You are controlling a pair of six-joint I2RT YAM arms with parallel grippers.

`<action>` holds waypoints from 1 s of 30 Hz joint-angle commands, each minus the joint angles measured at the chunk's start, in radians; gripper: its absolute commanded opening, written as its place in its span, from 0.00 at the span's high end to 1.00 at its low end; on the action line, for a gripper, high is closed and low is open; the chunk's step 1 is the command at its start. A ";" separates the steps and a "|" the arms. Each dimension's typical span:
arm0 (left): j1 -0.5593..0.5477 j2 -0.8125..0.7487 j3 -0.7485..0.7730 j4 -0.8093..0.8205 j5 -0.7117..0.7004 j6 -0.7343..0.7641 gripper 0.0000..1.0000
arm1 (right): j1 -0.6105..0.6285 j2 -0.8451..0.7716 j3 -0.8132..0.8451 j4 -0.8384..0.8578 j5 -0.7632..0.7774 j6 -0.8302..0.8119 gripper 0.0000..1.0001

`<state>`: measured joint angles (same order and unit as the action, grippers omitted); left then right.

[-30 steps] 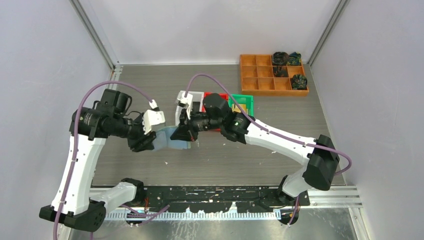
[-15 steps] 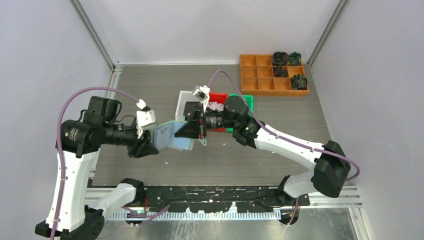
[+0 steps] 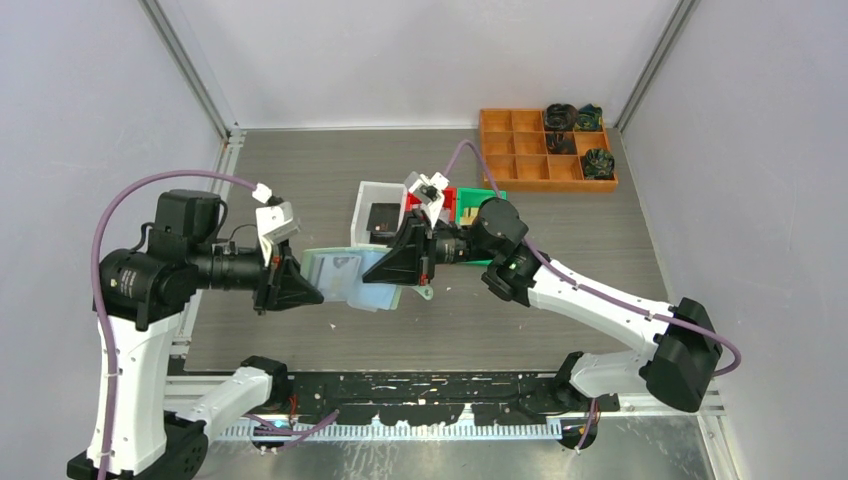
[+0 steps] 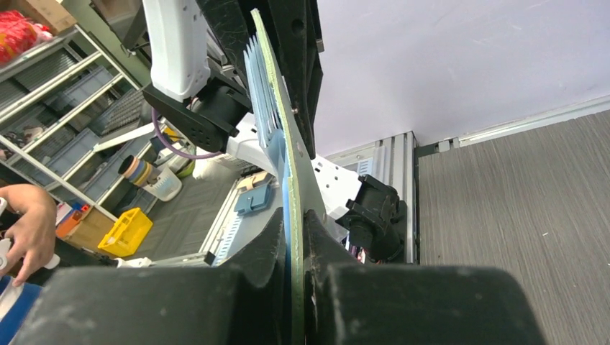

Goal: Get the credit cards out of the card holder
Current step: Remove the credit card from the card holder.

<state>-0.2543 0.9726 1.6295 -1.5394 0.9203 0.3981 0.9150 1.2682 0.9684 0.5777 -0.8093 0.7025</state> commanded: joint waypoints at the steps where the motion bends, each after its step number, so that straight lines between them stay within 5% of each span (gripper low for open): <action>1: -0.004 -0.009 0.019 0.163 0.111 -0.156 0.81 | 0.003 -0.041 0.000 0.098 -0.037 0.044 0.99; 4: -0.004 -0.008 0.011 0.228 0.142 -0.254 0.69 | 0.003 -0.045 -0.001 0.106 -0.052 0.060 0.99; 8: -0.004 -0.009 -0.005 0.290 0.176 -0.336 0.67 | 0.005 -0.049 -0.002 0.112 -0.057 0.071 0.98; 17: -0.004 -0.003 0.002 0.265 0.196 -0.316 0.89 | 0.005 -0.080 -0.024 0.133 -0.070 0.081 0.96; 20: -0.004 -0.001 0.005 0.262 0.209 -0.317 0.96 | 0.003 -0.088 -0.022 0.120 -0.088 0.084 0.78; 25: -0.004 0.009 0.019 0.220 0.236 -0.297 1.00 | -0.045 -0.093 0.015 0.003 -0.101 0.070 0.35; 30: -0.005 0.027 0.025 0.170 0.250 -0.278 1.00 | -0.056 -0.063 0.120 -0.148 -0.086 0.004 0.28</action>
<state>-0.2550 0.9901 1.6238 -1.3422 1.1107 0.0978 0.8639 1.2053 0.9707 0.5156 -0.8982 0.7570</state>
